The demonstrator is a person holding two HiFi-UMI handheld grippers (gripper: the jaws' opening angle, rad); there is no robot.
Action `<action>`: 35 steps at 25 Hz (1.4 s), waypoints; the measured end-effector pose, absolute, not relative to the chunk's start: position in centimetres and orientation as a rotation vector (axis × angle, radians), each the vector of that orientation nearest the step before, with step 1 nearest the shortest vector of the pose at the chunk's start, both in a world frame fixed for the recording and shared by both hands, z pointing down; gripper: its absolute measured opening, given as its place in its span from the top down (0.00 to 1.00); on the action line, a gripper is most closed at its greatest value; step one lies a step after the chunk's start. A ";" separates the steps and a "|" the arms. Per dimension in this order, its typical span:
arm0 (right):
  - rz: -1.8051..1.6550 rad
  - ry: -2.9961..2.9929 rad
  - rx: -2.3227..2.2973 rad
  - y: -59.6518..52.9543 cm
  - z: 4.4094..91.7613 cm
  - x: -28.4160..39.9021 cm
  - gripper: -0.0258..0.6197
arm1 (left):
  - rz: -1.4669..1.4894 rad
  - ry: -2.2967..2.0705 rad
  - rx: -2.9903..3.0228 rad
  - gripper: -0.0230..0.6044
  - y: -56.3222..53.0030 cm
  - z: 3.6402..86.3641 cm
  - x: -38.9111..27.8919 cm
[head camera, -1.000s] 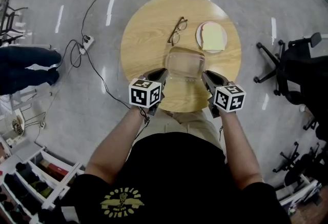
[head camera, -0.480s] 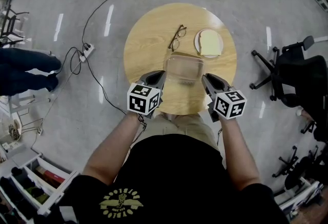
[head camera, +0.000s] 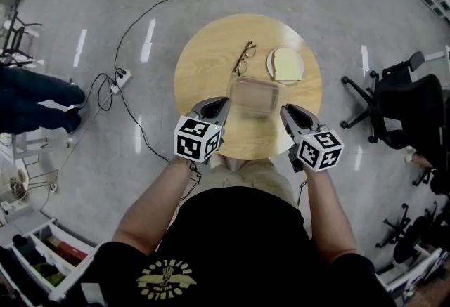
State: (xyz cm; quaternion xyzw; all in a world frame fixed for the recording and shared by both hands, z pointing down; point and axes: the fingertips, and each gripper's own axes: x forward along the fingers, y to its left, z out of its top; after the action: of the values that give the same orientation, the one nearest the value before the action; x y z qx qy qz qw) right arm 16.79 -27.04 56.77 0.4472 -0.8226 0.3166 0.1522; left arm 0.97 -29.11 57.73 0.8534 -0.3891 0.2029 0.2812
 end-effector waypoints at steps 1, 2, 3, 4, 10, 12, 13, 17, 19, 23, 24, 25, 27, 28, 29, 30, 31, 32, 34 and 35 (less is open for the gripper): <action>0.894 -2.367 1.286 -27.1 56.2 16.6 0.85 | 0.539 -1.047 2.296 0.94 -29.2 57.3 0.8; 0.881 -2.374 1.290 -27.1 55.8 16.5 0.85 | 0.533 -1.053 2.304 0.94 -29.2 56.8 0.7; 0.869 -2.382 1.293 -27.0 55.3 16.3 0.85 | 0.526 -1.058 2.312 0.94 -29.2 56.3 0.5; 0.858 -2.389 1.295 -27.0 54.8 16.1 0.85 | 0.517 -1.065 2.319 0.94 -29.1 55.8 0.3; 0.784 -2.430 1.315 -26.7 52.1 15.2 0.85 | 0.476 -1.107 2.381 0.94 -29.1 52.7 -0.6; 0.756 -2.441 1.328 -26.7 51.2 15.0 0.85 | 0.462 -1.115 2.402 0.94 -29.2 51.8 -0.9; 0.741 -2.447 1.333 -26.7 50.7 14.8 0.85 | 0.454 -1.118 2.409 0.94 -29.2 51.4 -1.0; 0.688 -2.472 1.353 -26.6 48.5 14.7 0.85 | 0.426 -1.133 2.442 0.94 -29.0 49.2 -1.1; 0.661 -2.485 1.363 -26.5 47.2 14.7 0.85 | 0.411 -1.138 2.463 0.94 -29.1 48.0 -1.1; 0.596 -2.509 1.378 -26.5 44.7 14.1 0.85 | 0.376 -1.154 2.500 0.94 -29.1 45.4 -1.7; 0.582 -2.515 1.382 -26.5 44.2 13.9 0.85 | 0.369 -1.160 2.508 0.94 -29.1 44.9 -1.9; 0.569 -2.521 1.385 -26.5 43.7 13.7 0.85 | 0.362 -1.167 2.513 0.94 -29.1 44.4 -2.2; 0.548 -2.532 1.388 -26.3 42.9 13.3 0.85 | 0.345 -1.182 2.518 0.94 -29.2 43.5 -2.5; 0.539 -2.536 1.391 -26.2 42.4 13.2 0.85 | 0.335 -1.189 2.523 0.94 -29.2 43.1 -2.6; 0.530 -2.541 1.396 -26.1 42.0 13.1 0.85 | 0.326 -1.195 2.532 0.94 -29.3 42.5 -2.7; 0.522 -2.547 1.401 -26.1 41.6 13.1 0.85 | 0.318 -1.200 2.544 0.94 -29.4 41.8 -2.7; 0.516 -2.553 1.405 -26.1 41.1 13.0 0.85 | 0.312 -1.206 2.559 0.94 -29.4 41.2 -2.8; 0.510 -2.561 1.408 -26.1 40.6 12.9 0.85 | 0.309 -1.212 2.573 0.94 -29.4 40.5 -2.9; 0.498 -2.573 1.411 -26.0 39.7 12.7 0.85 | 0.304 -1.219 2.596 0.94 -29.3 39.3 -3.1; 0.490 -2.578 1.412 -25.9 39.2 12.7 0.85 | 0.299 -1.220 2.605 0.94 -29.2 38.8 -3.1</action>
State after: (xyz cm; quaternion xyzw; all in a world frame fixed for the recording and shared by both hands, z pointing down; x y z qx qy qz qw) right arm 12.67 -25.93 39.21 0.4723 -0.8623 0.1639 0.0807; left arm -3.14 -29.15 38.83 0.8937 -0.4187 0.1025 0.1245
